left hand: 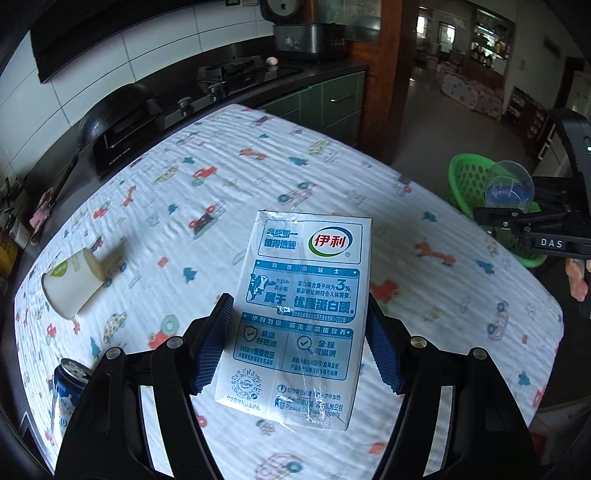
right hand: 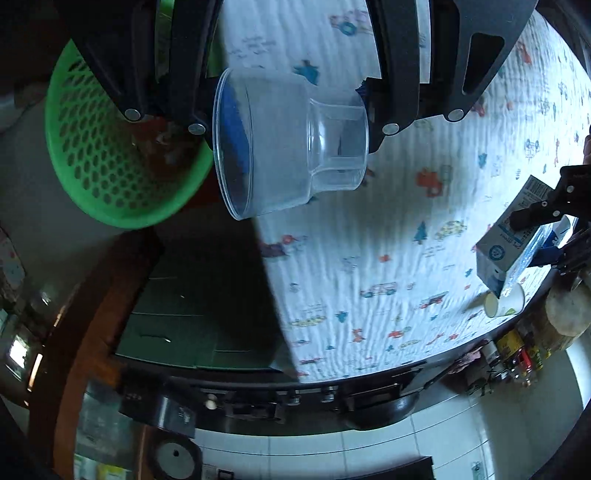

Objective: Collect trash
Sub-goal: 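Drop the clear cup into the basket with the right tool while the left tool drops the carton in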

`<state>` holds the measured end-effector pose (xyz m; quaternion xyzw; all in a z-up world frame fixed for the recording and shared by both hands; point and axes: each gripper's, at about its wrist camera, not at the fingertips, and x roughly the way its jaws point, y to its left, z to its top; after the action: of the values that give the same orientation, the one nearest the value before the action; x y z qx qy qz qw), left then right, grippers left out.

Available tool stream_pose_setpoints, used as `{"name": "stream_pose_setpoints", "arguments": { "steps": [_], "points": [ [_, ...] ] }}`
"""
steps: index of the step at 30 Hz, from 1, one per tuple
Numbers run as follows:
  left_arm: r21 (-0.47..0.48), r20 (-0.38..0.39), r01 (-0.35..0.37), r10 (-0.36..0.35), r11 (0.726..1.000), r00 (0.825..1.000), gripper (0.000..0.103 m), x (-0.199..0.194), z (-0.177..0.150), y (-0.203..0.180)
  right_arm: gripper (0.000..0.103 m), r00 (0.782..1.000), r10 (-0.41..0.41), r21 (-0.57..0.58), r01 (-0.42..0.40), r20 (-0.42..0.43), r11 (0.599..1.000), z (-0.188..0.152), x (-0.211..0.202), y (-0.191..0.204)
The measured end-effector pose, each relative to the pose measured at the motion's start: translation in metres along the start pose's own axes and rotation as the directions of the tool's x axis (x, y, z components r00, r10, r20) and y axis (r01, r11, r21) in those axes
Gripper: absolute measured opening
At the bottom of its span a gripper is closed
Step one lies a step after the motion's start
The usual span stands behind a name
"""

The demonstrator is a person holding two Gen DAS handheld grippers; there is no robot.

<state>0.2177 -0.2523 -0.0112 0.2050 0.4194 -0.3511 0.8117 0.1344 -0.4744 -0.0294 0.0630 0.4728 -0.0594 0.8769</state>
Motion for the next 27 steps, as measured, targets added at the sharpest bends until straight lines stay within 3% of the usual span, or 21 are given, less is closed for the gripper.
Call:
{"name": "stream_pose_setpoints", "arguments": {
  "steps": [5, 13, 23, 27],
  "points": [
    [0.059, 0.019, 0.043, -0.044, 0.997, 0.999, 0.068, 0.000, 0.022, -0.049, 0.048, 0.996, -0.086, 0.082, 0.088, -0.026, 0.993, -0.027, -0.010, -0.061],
    [0.125, 0.026, 0.114, -0.118, 0.986, 0.993, 0.068, 0.010, 0.055, -0.120, 0.051, 0.985, -0.158, 0.203, 0.170, -0.073, 0.964, -0.061, -0.018, -0.136],
    [0.176, -0.009, 0.179, -0.180, 0.968, 0.984, 0.068, 0.036, 0.088, -0.193, 0.067, 0.983, -0.175, 0.261, 0.182, -0.049, 0.948, -0.084, -0.035, -0.180],
    [0.187, -0.027, 0.202, -0.200, 0.961, 0.979, 0.068, 0.048, 0.096, -0.218, 0.068, 0.983, -0.183, 0.266, 0.183, -0.026, 0.946, -0.088, -0.049, -0.185]
  ]
}}
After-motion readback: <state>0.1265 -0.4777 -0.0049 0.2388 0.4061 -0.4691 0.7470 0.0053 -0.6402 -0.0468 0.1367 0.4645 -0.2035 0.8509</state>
